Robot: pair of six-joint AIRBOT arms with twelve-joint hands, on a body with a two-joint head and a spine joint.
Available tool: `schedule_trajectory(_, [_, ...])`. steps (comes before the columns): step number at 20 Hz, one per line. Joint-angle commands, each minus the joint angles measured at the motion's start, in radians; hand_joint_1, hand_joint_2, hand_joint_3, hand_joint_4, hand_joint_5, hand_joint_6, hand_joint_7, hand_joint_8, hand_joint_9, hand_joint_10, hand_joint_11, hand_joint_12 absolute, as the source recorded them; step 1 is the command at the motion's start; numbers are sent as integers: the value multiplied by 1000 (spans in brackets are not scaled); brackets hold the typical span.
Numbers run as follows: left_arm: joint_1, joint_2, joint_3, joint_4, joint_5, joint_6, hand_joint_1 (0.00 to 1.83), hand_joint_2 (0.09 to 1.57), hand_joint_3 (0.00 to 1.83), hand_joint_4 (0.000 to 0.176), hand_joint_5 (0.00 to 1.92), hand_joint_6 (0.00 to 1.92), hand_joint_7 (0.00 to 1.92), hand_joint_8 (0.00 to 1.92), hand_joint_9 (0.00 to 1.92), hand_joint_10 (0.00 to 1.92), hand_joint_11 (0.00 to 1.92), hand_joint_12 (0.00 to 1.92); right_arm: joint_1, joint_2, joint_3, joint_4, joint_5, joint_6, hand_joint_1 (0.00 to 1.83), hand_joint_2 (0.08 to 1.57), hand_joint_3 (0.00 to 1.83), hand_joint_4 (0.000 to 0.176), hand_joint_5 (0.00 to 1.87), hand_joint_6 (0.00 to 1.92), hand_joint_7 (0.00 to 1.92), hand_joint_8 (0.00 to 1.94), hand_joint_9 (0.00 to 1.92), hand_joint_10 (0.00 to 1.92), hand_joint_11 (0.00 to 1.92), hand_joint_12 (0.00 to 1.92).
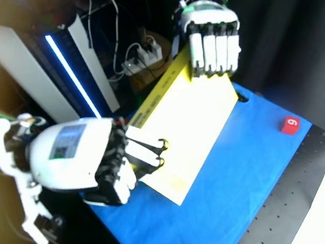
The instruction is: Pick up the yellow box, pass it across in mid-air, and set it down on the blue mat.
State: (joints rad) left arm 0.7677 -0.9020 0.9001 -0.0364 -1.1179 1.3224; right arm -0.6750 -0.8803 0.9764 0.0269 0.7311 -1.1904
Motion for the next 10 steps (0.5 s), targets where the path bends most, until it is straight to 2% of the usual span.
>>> schedule_trajectory(1, [-10, 3, -3, -16, -181, -11, 692, 1082, 0, 76, 73, 41, 53, 25, 26, 58, 3, 143, 24, 8, 8, 28, 92, -10, 1471, 1142, 201, 0, 1147, 1921, 1371, 1941, 1518, 1921, 1602, 1921])
schedule_trajectory(2, [-10, 3, -1, -21, -175, -11, 605, 1063, 0, 103, 2, 1, 1, 0, 0, 1, 0, 5, 32, 9, 8, 23, 92, -10, 1470, 1044, 367, 0, 1122, 1921, 1344, 1941, 1474, 1921, 1567, 1921])
schedule_trajectory(3, [-8, 3, -1, -25, -175, -11, 605, 1063, 0, 103, 2, 1, 1, 0, 0, 1, 0, 5, 40, 9, 8, 17, 92, -10, 1470, 1044, 367, 0, 1122, 1921, 1344, 1941, 1474, 1921, 1567, 1921])
schedule_trajectory(4, [-7, 3, -1, -27, -173, -11, 536, 1022, 0, 130, 0, 0, 0, 0, 0, 0, 0, 0, 45, 9, 7, 12, 92, -10, 1468, 1031, 378, 0, 1129, 1921, 1311, 1941, 1436, 1921, 1534, 1921])
schedule_trajectory(8, [8, 13, -3, -56, -173, -11, 495, 1041, 0, 134, 0, 0, 0, 0, 0, 0, 0, 0, 55, 28, -3, 5, 92, -10, 1480, 1034, 349, 0, 1175, 1921, 1420, 1941, 1562, 1921, 1633, 1921])
schedule_trajectory(9, [17, 19, -5, -68, -176, -11, 536, 1050, 0, 112, 0, 0, 0, 0, 0, 0, 0, 0, 56, 37, -6, 5, 92, -10, 1477, 1051, 351, 0, 1134, 1921, 1404, 1941, 1569, 1921, 1643, 1921])
schedule_trajectory(10, [29, 27, -8, -82, -181, -11, 559, 1071, 7, 101, 0, 0, 0, 0, 0, 0, 0, 0, 58, 47, -9, 5, 92, -10, 1462, 1044, 352, 0, 1116, 1921, 1371, 1941, 1524, 1921, 1597, 1921])
